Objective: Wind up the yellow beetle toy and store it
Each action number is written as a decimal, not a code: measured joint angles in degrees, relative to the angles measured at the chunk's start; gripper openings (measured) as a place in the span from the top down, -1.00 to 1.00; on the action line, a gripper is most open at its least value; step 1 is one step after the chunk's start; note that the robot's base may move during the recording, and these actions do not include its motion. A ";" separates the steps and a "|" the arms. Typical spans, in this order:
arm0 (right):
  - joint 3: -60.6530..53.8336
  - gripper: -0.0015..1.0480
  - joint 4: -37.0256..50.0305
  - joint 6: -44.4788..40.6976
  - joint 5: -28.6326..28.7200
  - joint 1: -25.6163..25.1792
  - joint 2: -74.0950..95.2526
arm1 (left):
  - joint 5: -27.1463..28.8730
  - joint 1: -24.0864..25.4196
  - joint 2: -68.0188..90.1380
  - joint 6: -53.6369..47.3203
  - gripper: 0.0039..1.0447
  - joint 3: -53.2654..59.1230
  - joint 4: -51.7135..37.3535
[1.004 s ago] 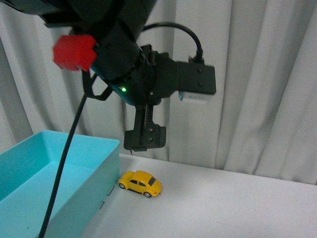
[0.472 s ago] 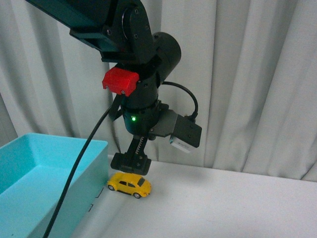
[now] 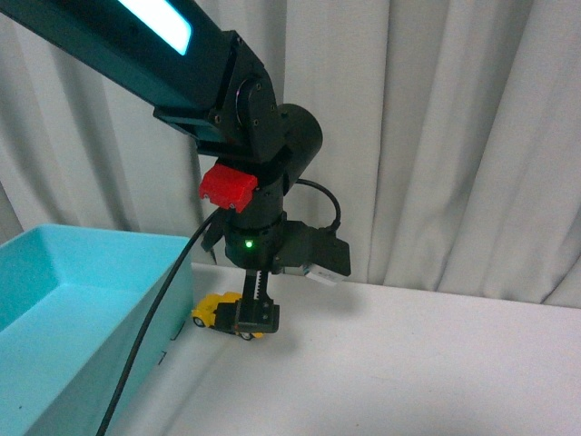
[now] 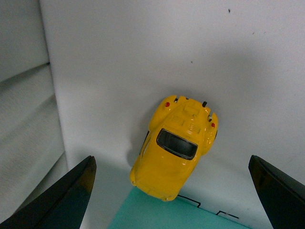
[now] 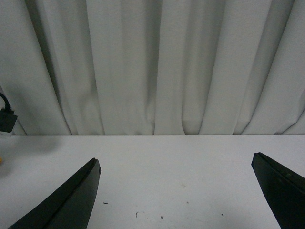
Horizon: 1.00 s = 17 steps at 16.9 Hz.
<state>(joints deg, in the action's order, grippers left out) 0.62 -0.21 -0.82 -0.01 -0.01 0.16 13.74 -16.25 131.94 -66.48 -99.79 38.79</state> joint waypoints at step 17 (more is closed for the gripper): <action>0.00 -0.87 0.00 0.00 0.00 0.00 0.00 | -3.41 3.32 5.27 0.20 0.31 -3.98 1.64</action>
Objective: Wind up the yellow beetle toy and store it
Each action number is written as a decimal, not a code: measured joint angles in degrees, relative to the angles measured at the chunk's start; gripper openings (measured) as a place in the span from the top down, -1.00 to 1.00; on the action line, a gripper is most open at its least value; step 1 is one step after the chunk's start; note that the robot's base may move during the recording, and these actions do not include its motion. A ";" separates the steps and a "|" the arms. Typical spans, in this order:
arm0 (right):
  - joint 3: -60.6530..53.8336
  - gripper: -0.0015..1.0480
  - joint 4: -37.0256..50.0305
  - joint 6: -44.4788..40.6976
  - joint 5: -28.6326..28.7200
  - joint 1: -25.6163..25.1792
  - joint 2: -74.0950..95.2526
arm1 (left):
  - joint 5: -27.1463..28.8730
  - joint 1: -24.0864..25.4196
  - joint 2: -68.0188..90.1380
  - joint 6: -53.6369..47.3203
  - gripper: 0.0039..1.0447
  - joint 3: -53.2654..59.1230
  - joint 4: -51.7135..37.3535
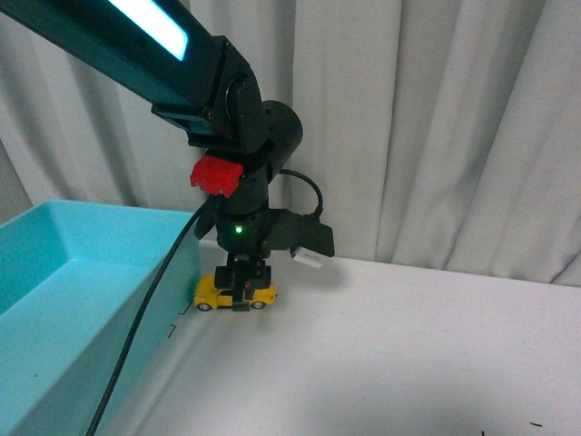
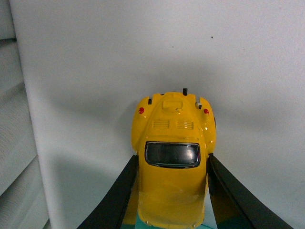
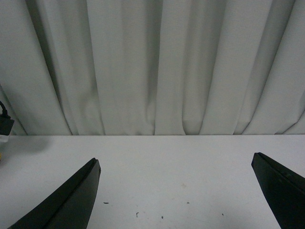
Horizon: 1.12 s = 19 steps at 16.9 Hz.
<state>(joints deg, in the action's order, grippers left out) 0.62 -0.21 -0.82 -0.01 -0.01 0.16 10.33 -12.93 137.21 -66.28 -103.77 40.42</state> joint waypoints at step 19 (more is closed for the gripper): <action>0.00 -0.87 0.00 -0.02 0.00 0.00 0.00 | -26.99 21.68 -30.16 11.96 0.39 9.70 2.80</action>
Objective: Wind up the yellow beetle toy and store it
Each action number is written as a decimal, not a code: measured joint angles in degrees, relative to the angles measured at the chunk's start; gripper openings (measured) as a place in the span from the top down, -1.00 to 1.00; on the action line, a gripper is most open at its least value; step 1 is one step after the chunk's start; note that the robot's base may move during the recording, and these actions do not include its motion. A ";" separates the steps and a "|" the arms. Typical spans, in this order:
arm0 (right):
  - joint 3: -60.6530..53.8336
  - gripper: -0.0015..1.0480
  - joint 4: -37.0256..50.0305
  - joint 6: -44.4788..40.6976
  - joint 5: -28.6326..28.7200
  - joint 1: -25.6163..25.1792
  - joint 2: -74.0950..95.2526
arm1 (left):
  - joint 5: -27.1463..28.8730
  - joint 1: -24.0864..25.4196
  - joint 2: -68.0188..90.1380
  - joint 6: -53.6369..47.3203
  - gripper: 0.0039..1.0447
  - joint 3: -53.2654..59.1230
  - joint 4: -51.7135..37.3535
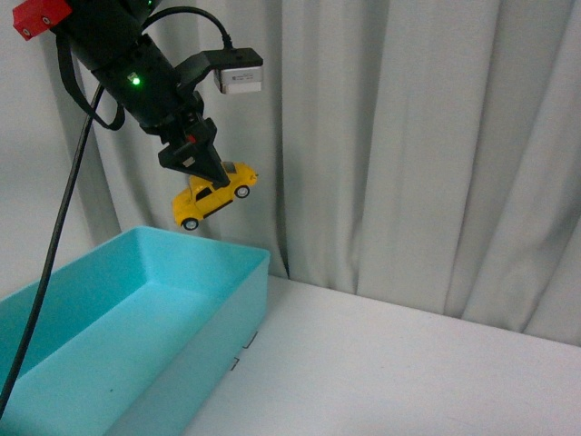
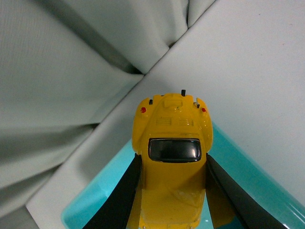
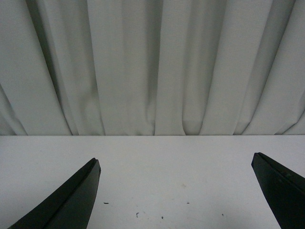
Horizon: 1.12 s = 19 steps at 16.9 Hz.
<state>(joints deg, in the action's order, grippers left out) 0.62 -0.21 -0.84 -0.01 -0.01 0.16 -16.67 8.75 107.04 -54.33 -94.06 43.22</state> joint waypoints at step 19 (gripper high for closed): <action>0.00 -0.87 0.00 0.00 0.00 0.00 0.00 | 21.55 10.16 12.61 21.38 0.39 17.27 -15.72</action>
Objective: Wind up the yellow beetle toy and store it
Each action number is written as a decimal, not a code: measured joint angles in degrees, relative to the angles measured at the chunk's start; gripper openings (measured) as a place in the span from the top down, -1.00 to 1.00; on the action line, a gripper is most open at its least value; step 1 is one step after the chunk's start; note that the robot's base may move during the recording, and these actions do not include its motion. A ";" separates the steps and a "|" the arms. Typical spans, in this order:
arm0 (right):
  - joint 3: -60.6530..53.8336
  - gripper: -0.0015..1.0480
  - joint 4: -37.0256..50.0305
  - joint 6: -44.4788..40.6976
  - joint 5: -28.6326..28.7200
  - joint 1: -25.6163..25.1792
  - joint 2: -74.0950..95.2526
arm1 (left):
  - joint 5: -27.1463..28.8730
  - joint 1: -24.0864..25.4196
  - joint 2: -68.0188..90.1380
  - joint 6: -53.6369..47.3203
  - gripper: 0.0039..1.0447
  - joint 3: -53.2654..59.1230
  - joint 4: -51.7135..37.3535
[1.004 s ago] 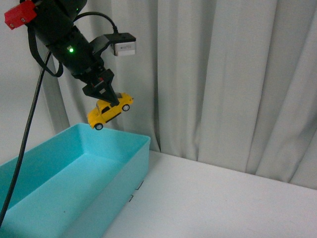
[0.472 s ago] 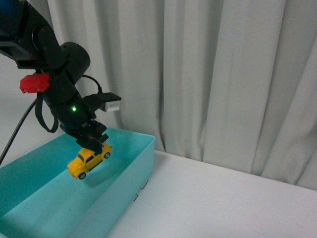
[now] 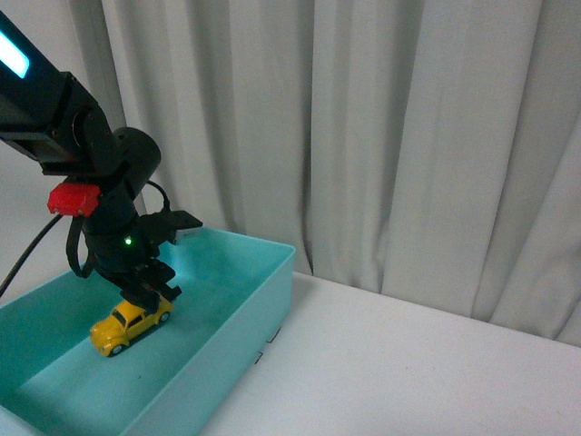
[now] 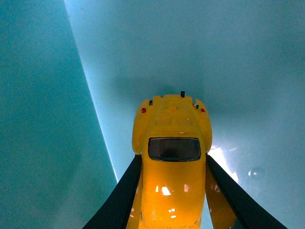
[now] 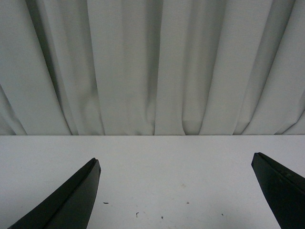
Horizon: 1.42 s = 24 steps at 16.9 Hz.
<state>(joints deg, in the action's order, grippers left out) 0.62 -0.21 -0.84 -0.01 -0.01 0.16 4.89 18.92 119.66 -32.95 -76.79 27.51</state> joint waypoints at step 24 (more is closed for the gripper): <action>0.00 -0.87 -0.04 0.02 0.00 0.00 0.00 | -31.43 8.59 -55.89 14.86 -0.39 34.16 -41.77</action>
<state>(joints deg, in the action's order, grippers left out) 0.62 -0.25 -0.82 -0.01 -0.01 0.16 -26.55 27.51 63.77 -18.09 -42.63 -14.26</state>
